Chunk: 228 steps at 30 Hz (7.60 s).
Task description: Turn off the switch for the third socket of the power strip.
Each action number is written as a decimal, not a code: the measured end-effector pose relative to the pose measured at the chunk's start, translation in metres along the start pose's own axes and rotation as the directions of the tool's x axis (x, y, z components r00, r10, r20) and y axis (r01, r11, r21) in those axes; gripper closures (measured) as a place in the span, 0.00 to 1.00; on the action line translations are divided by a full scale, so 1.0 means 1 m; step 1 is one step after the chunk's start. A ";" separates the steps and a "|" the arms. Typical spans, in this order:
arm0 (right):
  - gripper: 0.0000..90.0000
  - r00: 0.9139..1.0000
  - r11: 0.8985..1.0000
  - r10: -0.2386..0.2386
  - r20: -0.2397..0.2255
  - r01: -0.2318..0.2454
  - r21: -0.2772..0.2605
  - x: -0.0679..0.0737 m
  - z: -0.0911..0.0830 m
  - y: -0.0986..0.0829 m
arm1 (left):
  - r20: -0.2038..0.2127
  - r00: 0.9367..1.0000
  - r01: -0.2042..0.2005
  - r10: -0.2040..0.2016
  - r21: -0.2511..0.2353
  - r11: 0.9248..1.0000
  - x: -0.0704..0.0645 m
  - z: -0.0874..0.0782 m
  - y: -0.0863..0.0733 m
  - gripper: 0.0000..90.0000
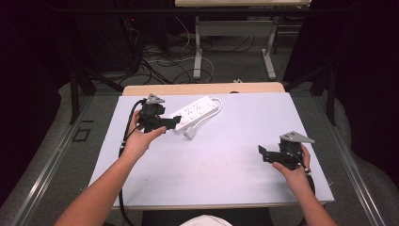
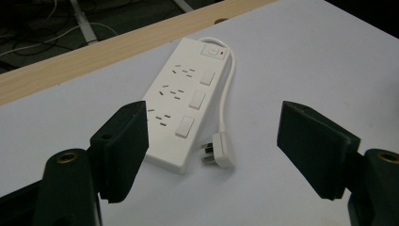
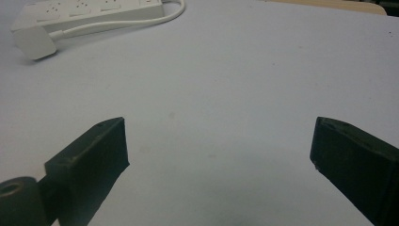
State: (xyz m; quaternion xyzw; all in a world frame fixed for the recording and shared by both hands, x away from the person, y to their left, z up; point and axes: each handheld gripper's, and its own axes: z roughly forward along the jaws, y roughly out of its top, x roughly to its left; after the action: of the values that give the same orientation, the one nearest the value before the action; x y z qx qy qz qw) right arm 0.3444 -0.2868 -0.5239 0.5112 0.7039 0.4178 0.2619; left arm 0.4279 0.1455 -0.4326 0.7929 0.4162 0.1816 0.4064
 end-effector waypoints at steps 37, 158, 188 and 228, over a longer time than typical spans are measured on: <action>0.07 1.000 1.000 0.003 0.003 -0.003 0.016 -0.003 0.002 -0.002 | -0.026 0.997 0.072 -0.070 0.109 0.991 0.010 0.044 0.008 0.41; 0.13 1.000 0.997 -0.014 -0.021 0.015 0.069 -0.009 0.011 -0.008 | -0.085 0.983 0.178 -0.161 0.249 0.952 0.015 0.118 -0.009 0.93; 0.13 1.000 0.997 -0.009 -0.024 0.011 0.072 -0.009 0.012 -0.009 | -0.076 0.975 0.222 -0.210 0.245 0.944 0.023 0.128 -0.015 1.00; 0.13 1.000 0.996 -0.003 -0.023 0.005 0.084 -0.011 0.011 -0.011 | -0.100 0.961 0.272 -0.256 0.217 0.937 0.036 0.118 -0.015 0.86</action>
State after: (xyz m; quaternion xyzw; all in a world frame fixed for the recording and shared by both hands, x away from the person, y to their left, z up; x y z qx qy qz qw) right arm 0.3518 -0.2949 -0.5399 0.5154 0.7249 0.3932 0.2330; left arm 0.5152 0.1206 -0.5176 0.7644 0.5511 0.1040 0.3180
